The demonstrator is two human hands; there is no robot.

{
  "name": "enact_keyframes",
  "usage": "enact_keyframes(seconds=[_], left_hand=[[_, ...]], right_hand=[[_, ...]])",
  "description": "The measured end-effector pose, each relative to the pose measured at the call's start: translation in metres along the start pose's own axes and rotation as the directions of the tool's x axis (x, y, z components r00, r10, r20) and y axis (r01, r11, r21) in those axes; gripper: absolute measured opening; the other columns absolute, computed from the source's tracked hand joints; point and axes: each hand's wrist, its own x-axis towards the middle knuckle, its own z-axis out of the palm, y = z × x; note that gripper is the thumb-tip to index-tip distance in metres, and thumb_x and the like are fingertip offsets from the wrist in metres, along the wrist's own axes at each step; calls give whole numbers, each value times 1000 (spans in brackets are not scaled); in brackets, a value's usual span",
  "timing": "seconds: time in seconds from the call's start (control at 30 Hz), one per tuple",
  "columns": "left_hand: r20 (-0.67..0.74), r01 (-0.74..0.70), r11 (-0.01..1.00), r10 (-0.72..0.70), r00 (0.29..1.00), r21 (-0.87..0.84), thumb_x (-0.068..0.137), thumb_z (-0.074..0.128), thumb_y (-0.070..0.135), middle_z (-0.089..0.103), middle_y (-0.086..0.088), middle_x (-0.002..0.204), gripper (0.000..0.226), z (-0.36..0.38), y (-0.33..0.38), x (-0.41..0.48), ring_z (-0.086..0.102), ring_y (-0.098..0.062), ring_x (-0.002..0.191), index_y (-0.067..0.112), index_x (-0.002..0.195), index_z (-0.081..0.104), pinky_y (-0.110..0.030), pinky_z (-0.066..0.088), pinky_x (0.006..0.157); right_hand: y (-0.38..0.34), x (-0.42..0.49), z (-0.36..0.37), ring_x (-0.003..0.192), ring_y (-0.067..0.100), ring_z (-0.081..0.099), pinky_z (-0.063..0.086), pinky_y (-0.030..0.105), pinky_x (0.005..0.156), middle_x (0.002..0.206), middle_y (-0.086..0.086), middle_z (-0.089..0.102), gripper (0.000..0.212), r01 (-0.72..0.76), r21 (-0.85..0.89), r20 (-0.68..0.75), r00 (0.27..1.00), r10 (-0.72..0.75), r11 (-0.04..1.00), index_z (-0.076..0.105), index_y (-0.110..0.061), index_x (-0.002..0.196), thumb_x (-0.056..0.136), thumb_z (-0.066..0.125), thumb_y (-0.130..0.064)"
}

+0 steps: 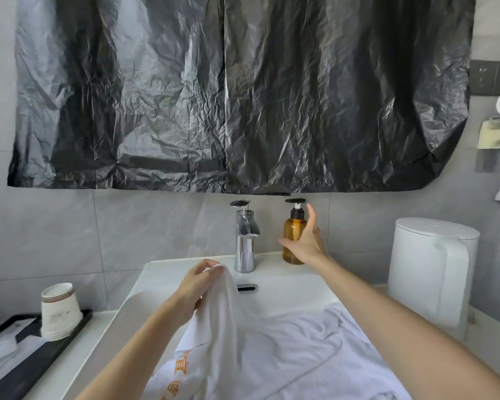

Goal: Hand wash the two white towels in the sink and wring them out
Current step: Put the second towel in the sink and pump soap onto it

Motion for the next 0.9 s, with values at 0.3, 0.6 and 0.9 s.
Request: enact_keyframes(seconds=[0.3,0.6,0.9], left_hand=[[0,3,999,-3,1000,50,92,60,26,49,-2,75,14,0,-13,10,44,-19,69,25,79,58,-26,26,55],[-5,-1,997,2,1000,79,92,58,26,50,2,75,10,-5,-8,-4,44,-17,70,26,82,58,-26,24,55],[17,111,993,-111,994,-46,91,57,15,57,-8,75,12,-14,-3,-15,52,-21,63,18,81,63,-25,38,58]], right_hand=[[6,19,20,116,33,52,42,46,96,130,16,48,106,48,29,-177,983,-42,998,4,-39,148,76,80,-15],[-16,-69,-28,101,30,59,50,42,85,130,12,53,114,264,-99,-6,964,-266,959,-4,-55,142,72,82,-27],[-23,-154,-32,87,32,59,50,40,79,114,5,51,93,421,-316,360,883,-303,850,6,-58,137,75,72,-36]])
